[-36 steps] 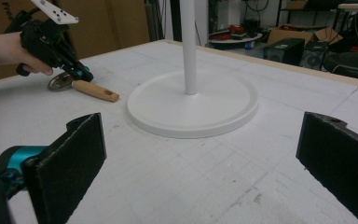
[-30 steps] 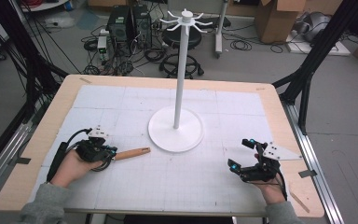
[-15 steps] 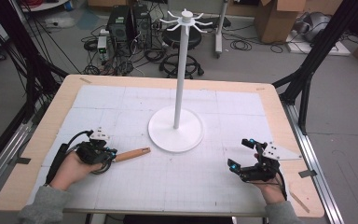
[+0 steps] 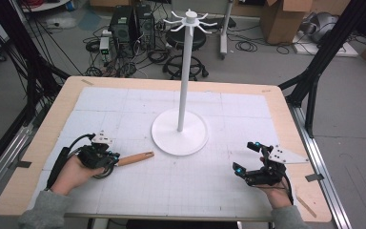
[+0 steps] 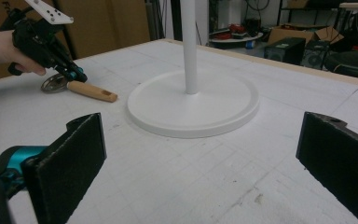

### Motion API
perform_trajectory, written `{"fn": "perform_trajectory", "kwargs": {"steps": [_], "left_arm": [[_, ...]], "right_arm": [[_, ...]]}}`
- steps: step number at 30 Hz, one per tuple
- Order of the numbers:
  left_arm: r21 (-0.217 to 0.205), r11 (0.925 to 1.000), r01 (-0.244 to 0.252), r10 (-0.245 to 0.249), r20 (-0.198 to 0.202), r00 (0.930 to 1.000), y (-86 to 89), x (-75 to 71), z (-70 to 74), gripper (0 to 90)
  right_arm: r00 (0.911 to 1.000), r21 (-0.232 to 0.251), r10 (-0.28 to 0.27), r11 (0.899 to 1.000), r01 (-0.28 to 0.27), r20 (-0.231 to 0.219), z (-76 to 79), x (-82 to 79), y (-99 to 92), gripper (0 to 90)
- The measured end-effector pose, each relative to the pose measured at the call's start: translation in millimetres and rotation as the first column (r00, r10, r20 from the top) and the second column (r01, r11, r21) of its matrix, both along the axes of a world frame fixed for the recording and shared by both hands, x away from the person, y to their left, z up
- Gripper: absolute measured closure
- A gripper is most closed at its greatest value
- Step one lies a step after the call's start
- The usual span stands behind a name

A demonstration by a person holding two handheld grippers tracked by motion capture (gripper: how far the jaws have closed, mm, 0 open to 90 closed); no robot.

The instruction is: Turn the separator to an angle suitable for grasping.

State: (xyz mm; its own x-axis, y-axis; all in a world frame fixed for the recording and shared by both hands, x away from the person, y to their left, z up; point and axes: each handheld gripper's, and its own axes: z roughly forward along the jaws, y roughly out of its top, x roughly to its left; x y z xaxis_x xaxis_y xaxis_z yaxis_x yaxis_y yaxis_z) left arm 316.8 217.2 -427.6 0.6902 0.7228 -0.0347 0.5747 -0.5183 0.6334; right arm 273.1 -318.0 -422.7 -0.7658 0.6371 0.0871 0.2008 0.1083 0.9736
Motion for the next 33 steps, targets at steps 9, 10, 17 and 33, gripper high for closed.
{"fn": "perform_trajectory", "kwargs": {"steps": [9,10,17,33], "left_arm": [[-0.008,1.0,0.004,-0.003,0.056,0.9984,-0.6,1.1,1.4,90.0],[-0.017,0.9998,0.005,-0.003,0.069,0.9976,0.1,1.1,2.8,90.0],[-0.089,0.9956,0.027,-0.016,0.121,0.9925,3.7,-1.6,14.2,90.0],[-0.163,0.9752,0.149,-0.112,0.217,0.9696,-0.3,-11.5,33.8,76.2]], "right_arm": [[1.0,-0.004,0.001,1.0,-0.001,0.001,0.0,-0.1,0.3,0.6],[1.0,-0.002,0.001,1.0,-0.001,0.0,0.0,-0.2,0.3,0.6],[1.0,-0.005,0.002,1.0,-0.002,0.0,-0.1,-0.1,0.2,0.6],[1.0,0.008,0.009,1.0,-0.009,0.001,-0.1,1.1,0.4,0.6]]}}
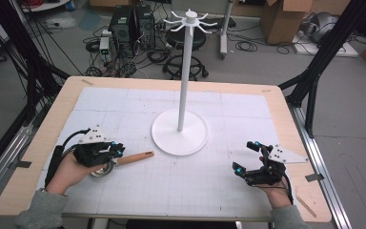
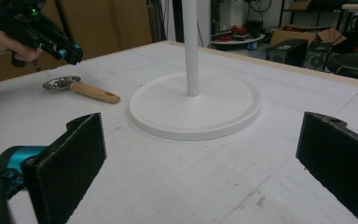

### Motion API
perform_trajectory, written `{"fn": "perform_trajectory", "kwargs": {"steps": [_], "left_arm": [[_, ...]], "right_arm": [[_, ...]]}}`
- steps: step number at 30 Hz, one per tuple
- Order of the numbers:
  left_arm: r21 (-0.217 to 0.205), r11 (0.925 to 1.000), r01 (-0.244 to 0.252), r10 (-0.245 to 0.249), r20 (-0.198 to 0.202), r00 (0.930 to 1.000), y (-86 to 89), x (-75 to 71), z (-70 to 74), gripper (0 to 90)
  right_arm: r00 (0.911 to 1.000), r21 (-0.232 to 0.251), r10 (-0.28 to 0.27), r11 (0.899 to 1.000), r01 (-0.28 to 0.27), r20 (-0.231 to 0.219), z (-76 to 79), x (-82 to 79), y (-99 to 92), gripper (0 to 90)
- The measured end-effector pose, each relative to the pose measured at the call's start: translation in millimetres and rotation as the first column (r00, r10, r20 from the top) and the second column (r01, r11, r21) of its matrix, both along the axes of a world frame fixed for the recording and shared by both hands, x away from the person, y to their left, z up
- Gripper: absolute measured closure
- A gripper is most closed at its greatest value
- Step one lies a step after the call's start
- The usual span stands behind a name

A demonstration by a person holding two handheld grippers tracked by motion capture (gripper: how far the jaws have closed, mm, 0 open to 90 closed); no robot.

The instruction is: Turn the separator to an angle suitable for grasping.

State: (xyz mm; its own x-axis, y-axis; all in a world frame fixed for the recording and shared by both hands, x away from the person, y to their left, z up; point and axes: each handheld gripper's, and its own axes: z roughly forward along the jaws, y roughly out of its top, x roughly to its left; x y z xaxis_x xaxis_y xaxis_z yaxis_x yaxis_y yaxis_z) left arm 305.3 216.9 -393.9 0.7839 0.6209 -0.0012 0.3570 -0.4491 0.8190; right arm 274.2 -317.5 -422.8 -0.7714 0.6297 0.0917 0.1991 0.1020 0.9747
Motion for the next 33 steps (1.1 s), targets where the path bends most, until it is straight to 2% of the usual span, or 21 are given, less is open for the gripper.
{"fn": "perform_trajectory", "kwargs": {"steps": [1,2,4,6,8,9,13,14,16,17,18,19,22,27,33], "left_arm": [[-0.011,0.9997,0.023,-0.023,-0.005,0.9997,0.0,0.4,2.5,74.0],[-0.011,0.9997,0.023,-0.023,-0.005,0.9997,0.0,0.4,2.5,71.4],[0.0,0.9989,0.047,-0.047,-0.002,0.9989,-0.7,0.6,3.4,69.5],[0.017,0.9965,0.082,-0.082,-0.003,0.9966,-3.2,0.7,3.0,62.1],[0.016,0.9953,0.096,-0.096,0.002,0.9954,-3.7,1.0,2.9,59.4],[-0.005,0.9933,0.116,-0.116,0.001,0.9933,-4.8,0.2,2.7,54.4],[-0.022,0.9881,0.152,-0.152,0.017,0.9883,-5.4,0.0,2.4,41.1],[-0.019,0.9862,0.165,-0.164,0.024,0.9861,-5.3,0.2,2.2,41.1],[-0.02,0.9841,0.177,-0.176,0.036,0.9838,-6.3,-0.8,1.5,32.8],[-0.018,0.9825,0.185,-0.185,0.037,0.9821,-6.5,-1.5,1.7,32.8],[-0.017,0.9784,0.206,-0.205,0.057,0.9772,-7.3,-2.6,1.9,31.9],[-0.008,0.9755,0.22,-0.218,0.098,0.971,-9.3,-5.2,2.8,27.7],[-0.012,0.9756,0.219,-0.217,0.096,0.9715,-10.8,-5.5,4.6,25.1],[0.006,0.9774,0.211,-0.211,0.11,0.9714,-10.9,-2.7,10.0,21.7],[0.044,0.9674,0.249,-0.252,0.065,0.9655,-10.5,2.5,18.8,21.7]], "right_arm": [[1.0,-0.004,0.0,1.0,0.0,0.002,0.0,-0.2,0.0,0.6],[1.0,-0.004,0.0,1.0,0.0,0.002,0.0,-0.2,0.0,0.6],[1.0,-0.012,0.002,1.0,-0.002,0.007,0.1,-1.0,0.2,0.6],[0.9999,-0.014,0.006,1.0,-0.006,0.011,0.2,-2.9,0.1,0.6],[1.0,-0.016,0.004,1.0,-0.004,0.006,0.2,-3.4,-0.2,0.6],[1.0,-0.014,0.002,1.0,-0.002,0.005,0.1,-3.4,-0.3,0.6],[1.0,-0.017,0.001,1.0,-0.001,0.006,-0.1,-2.9,0.1,0.6],[1.0,-0.016,0.001,1.0,-0.001,0.005,-0.2,-3.0,0.4,0.6],[1.0,-0.013,-0.002,1.0,0.002,0.003,0.1,-2.8,-0.1,0.6],[1.0,-0.013,-0.002,1.0,0.002,0.003,0.1,-2.8,-0.1,0.6],[1.0,-0.01,-0.002,1.0,0.002,0.002,0.2,-2.9,-0.2,0.6],[1.0,-0.006,-0.004,1.0,0.004,0.003,0.5,-3.0,0.1,0.6],[1.0,-0.006,-0.004,1.0,0.004,-0.001,0.4,-3.1,0.4,0.6],[1.0,-0.004,-0.001,1.0,0.001,0.003,0.5,-3.5,1.4,0.6],[1.0,-0.006,0.006,1.0,-0.006,0.001,0.6,-3.2,4.7,0.6]]}}
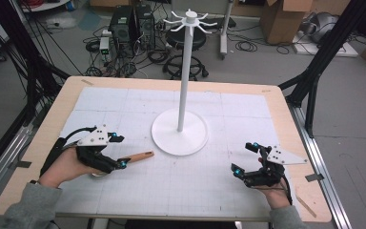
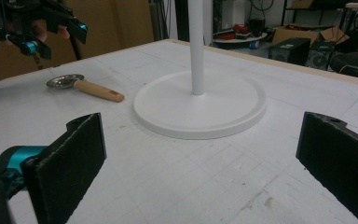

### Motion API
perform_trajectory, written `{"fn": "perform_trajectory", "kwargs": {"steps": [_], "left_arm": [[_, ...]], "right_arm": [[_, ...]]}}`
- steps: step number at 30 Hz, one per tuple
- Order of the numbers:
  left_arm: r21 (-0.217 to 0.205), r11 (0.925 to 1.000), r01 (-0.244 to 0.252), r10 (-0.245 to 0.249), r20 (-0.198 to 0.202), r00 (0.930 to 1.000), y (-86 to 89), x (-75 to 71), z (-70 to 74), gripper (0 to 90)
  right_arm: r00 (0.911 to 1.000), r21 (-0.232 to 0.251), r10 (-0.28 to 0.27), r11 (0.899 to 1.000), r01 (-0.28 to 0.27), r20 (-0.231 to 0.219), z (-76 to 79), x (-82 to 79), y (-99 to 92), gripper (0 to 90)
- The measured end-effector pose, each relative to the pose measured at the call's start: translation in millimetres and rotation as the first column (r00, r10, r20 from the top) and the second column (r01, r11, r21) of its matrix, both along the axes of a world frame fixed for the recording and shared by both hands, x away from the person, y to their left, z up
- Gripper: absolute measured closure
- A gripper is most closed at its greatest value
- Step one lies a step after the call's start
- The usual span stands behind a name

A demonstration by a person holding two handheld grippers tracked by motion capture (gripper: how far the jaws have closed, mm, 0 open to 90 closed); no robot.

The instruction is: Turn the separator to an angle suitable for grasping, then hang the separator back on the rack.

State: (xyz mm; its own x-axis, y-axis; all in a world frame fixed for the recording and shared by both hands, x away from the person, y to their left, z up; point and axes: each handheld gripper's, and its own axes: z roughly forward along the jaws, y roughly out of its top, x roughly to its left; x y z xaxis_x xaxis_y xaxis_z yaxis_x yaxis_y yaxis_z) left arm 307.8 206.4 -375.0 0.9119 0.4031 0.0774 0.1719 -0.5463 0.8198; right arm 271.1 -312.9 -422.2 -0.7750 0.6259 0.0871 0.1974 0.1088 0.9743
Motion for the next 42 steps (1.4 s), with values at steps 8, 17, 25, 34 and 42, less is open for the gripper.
{"fn": "perform_trajectory", "kwargs": {"steps": [8,17,25,34,42], "left_arm": [[0.08,0.9966,0.023,-0.02,-0.038,0.9991,-5.3,6.5,-1.8,22.4],[0.117,0.9925,0.035,-0.027,-0.075,0.9968,-6.2,11.8,-8.2,23.5],[0.152,0.9875,0.04,-0.021,-0.12,0.9926,-7.4,19.3,-15.2,26.4],[0.19,0.9809,0.041,-0.01,-0.161,0.9869,-5.3,26.2,-20.8,31.7],[0.242,0.969,0.05,-0.004,-0.189,0.982,-4.0,28.4,-24.8,37.2]], "right_arm": [[1.0,-0.005,0.006,1.0,-0.006,-0.004,-0.4,0.4,1.1,0.6],[0.9999,-0.007,0.011,1.0,-0.012,-0.011,-0.6,0.2,3.4,0.6],[0.9999,-0.008,0.015,1.0,-0.015,-0.007,-1.3,0.1,3.1,0.6],[0.9997,-0.01,0.019,1.0,-0.019,-0.013,-1.9,-0.4,3.2,0.6],[0.9997,-0.011,0.022,1.0,-0.022,-0.011,-2.1,-0.3,3.5,0.6]]}}
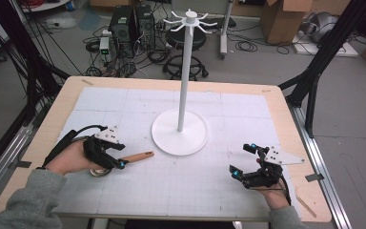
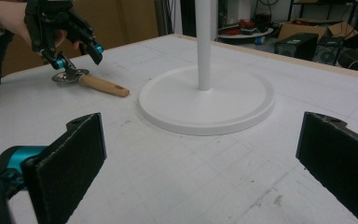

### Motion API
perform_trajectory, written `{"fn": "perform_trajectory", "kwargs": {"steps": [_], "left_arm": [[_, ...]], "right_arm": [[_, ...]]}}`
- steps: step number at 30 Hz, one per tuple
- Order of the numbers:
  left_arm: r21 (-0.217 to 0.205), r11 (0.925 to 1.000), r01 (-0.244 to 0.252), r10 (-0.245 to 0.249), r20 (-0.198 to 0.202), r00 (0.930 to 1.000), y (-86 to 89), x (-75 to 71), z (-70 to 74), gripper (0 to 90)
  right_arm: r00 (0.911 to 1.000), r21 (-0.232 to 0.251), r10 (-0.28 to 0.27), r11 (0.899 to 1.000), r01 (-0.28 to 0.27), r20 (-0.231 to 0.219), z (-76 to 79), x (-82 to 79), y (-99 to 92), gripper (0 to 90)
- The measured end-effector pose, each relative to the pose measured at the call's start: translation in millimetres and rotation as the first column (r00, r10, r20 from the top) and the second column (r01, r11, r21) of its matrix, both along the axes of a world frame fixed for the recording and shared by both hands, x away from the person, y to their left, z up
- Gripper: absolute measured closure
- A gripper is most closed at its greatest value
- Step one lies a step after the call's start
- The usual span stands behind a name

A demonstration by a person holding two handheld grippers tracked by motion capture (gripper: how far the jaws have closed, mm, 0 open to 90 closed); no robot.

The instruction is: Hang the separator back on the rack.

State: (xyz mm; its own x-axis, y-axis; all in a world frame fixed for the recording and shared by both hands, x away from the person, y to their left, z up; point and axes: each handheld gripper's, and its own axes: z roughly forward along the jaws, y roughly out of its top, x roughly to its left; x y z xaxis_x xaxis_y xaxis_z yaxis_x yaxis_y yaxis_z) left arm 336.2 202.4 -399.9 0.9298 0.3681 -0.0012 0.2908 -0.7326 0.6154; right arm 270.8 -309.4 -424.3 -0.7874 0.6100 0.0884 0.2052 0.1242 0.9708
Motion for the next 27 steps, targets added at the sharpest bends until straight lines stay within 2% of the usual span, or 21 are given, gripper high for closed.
{"fn": "perform_trajectory", "kwargs": {"steps": [4,13,15,16,22,27], "left_arm": [[0.036,0.9993,-0.014,0.015,-0.017,0.9997,-0.8,2.4,-3.0,40.6],[0.084,0.9963,0.02,-0.018,-0.025,0.9995,-0.8,1.5,-5.4,47.2],[0.105,0.9943,0.021,-0.019,-0.026,0.9995,-1.2,1.4,-6.3,48.3],[0.129,0.9911,0.03,-0.027,-0.022,0.9994,-1.2,2.0,-5.6,48.4],[0.161,0.9865,0.03,-0.026,-0.03,0.9992,-1.7,3.0,-5.4,50.4],[0.168,0.9846,0.047,-0.039,-0.05,0.998,-2.3,4.0,-8.0,51.3]], "right_arm": [[1.0,-0.004,0.0,1.0,0.0,-0.004,-0.3,-0.1,0.4,0.6],[1.0,-0.007,0.002,1.0,-0.003,-0.004,-0.8,-0.1,0.4,0.6],[1.0,-0.007,0.002,1.0,-0.002,-0.002,-0.8,-0.1,0.5,0.6],[1.0,-0.008,0.003,1.0,-0.003,-0.007,-0.8,-0.5,0.5,0.6],[1.0,-0.006,0.003,1.0,-0.003,-0.009,-0.9,-0.7,0.3,0.6],[0.9998,-0.004,0.004,1.0,-0.005,-0.02,-1.4,-1.4,0.1,0.6]]}}
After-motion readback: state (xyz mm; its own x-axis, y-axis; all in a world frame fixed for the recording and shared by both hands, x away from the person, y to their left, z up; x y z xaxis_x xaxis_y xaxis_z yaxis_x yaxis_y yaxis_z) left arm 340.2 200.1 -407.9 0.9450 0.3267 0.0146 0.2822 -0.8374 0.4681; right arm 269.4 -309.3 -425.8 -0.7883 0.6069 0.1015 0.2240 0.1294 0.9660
